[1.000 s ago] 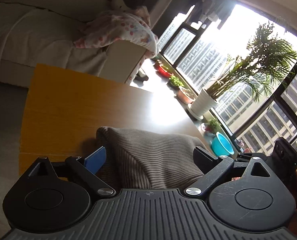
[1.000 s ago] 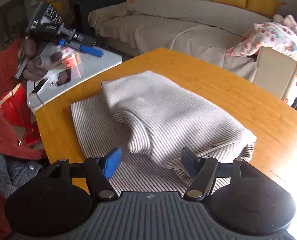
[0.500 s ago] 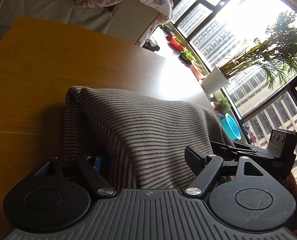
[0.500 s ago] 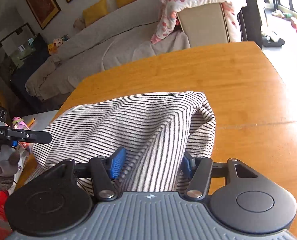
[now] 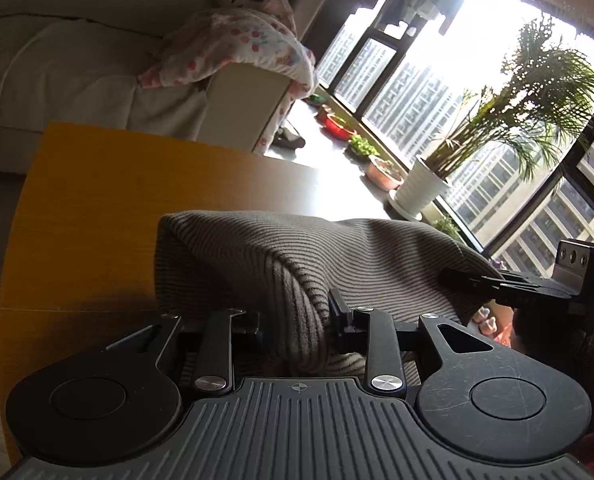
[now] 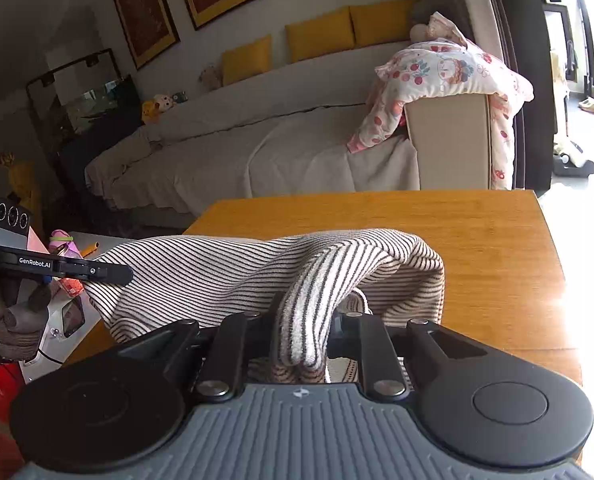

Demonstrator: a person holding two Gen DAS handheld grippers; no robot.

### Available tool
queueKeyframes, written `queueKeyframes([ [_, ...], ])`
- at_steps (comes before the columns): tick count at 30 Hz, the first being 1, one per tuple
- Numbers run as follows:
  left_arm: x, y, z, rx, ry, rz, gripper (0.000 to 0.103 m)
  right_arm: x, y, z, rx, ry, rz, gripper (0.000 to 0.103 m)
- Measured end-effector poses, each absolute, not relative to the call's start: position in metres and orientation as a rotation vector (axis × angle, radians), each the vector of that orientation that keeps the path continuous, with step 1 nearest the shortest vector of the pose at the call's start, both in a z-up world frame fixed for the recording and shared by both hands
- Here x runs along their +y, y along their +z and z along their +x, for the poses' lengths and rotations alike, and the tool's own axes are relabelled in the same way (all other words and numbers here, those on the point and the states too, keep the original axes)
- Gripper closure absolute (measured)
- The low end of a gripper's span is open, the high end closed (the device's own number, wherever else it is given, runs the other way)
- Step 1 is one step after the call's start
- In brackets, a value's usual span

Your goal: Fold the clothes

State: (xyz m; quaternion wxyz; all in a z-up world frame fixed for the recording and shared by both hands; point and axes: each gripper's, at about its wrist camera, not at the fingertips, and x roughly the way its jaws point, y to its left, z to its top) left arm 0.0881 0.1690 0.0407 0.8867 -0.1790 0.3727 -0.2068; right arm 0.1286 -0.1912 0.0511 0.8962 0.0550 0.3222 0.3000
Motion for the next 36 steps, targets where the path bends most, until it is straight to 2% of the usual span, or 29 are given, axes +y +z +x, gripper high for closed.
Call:
queueKeyframes([
  [3, 0.168, 0.015, 0.083, 0.838, -0.388, -0.366, 0.068, -0.191, 0.011, 0.126, 0.752, 0.557, 0.095, 0.083],
  [4, 0.169, 0.008, 0.082, 0.852, -0.372, -0.367, 0.063, -0.191, -0.001, 0.126, 0.774, 0.527, 0.082, 0.078],
  [6, 0.172, 0.0, 0.08, 0.873, -0.342, -0.366, 0.06, -0.198, -0.01, 0.123, 0.752, 0.514, 0.11, 0.069],
  [8, 0.173, 0.011, 0.076, 0.85, -0.327, -0.33, 0.052, -0.205, -0.005, 0.122, 0.758, 0.496, 0.131, 0.055],
  [10, 0.172, 0.025, 0.069, 0.807, -0.325, -0.292, 0.048, -0.211, 0.002, 0.118, 0.729, 0.477, 0.11, 0.035],
  [11, 0.171, 0.033, 0.065, 0.779, -0.333, -0.284, 0.04, -0.213, 0.006, 0.116, 0.713, 0.464, 0.093, 0.028],
  [12, 0.168, 0.04, 0.061, 0.751, -0.346, -0.282, 0.035, -0.215, 0.01, 0.113, 0.695, 0.452, 0.087, 0.015],
  [13, 0.166, 0.046, 0.057, 0.725, -0.362, -0.284, 0.027, -0.217, 0.014, 0.11, 0.676, 0.44, 0.081, 0.008],
  [16, 0.153, 0.053, 0.054, 0.696, -0.421, -0.307, 0.02, -0.214, 0.026, 0.106, 0.612, 0.455, 0.096, 0.002],
  [18, 0.14, 0.049, 0.057, 0.704, -0.464, -0.328, 0.013, -0.205, 0.032, 0.106, 0.578, 0.509, 0.144, 0.0],
  [19, 0.133, 0.043, 0.061, 0.724, -0.475, -0.346, 0.005, -0.2, 0.035, 0.106, 0.56, 0.536, 0.169, 0.0],
  [23, 0.117, 0.009, 0.073, 0.789, -0.484, -0.415, 0.0, -0.184, 0.026, 0.122, 0.594, 0.679, 0.338, 0.0],
  [27, 0.116, -0.001, 0.084, 0.785, -0.479, -0.449, 0.0, -0.182, -0.019, 0.144, 0.708, 0.597, 0.463, 0.0],
  [32, 0.129, -0.005, 0.117, 0.765, -0.48, -0.494, 0.0, -0.191, -0.029, 0.118, 0.623, 0.619, 0.501, 0.0],
  [36, 0.14, -0.008, 0.154, 0.746, -0.479, -0.577, 0.0, -0.177, -0.025, 0.1, 0.621, 0.593, 0.404, 0.0],
])
